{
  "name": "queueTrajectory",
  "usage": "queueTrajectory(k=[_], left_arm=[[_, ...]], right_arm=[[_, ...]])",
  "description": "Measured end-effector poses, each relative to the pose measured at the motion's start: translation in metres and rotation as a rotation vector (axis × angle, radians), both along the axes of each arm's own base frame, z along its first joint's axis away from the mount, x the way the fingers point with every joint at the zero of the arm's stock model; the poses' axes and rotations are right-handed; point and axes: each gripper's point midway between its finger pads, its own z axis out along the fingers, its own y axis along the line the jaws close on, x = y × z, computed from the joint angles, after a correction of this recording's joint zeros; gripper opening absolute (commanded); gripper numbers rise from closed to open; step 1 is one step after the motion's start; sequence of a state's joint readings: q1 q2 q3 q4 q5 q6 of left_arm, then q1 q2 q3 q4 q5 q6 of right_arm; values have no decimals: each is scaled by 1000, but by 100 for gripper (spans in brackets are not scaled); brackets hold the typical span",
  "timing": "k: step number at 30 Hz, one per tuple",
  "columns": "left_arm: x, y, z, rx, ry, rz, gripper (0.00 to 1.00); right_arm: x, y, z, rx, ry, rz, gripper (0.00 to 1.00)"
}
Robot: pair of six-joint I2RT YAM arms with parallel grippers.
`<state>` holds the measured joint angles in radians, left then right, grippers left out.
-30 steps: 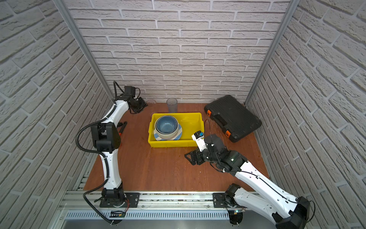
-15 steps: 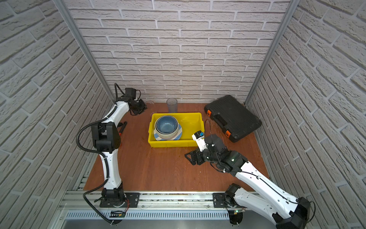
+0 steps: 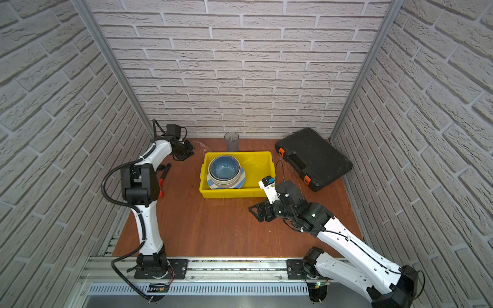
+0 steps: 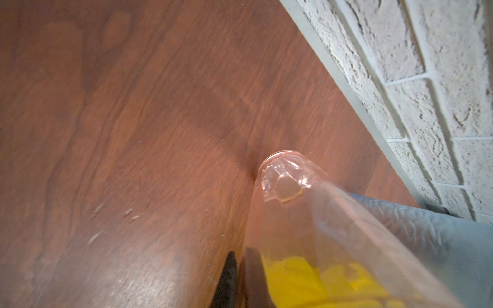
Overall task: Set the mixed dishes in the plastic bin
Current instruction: 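Close the left gripper on the pink cup and lift it, then carry the pink cup over the bin with the left gripper while the right reaches in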
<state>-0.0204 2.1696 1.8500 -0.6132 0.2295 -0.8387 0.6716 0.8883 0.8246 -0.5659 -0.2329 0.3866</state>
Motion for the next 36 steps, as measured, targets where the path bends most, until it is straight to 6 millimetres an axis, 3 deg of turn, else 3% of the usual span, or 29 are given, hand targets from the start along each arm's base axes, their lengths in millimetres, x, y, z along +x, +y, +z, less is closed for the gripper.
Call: queueTrajectory(k=[6, 11, 21, 28, 36], left_arm=[[-10, 10, 10, 4, -8, 5, 0], [-16, 14, 38, 33, -60, -29, 0], [-64, 20, 150, 160, -252, -100, 0], [-110, 10, 207, 289, -342, -161, 0], [-162, -23, 224, 406, -355, -296, 0]], right_arm=[[1, 1, -1, -3, 5, -1, 80], [1, 1, -2, -2, 6, -1, 79], [10, 9, 4, 6, 13, -1, 76], [21, 17, 32, 44, -33, -13, 74], [32, 18, 73, 88, -126, -43, 69]])
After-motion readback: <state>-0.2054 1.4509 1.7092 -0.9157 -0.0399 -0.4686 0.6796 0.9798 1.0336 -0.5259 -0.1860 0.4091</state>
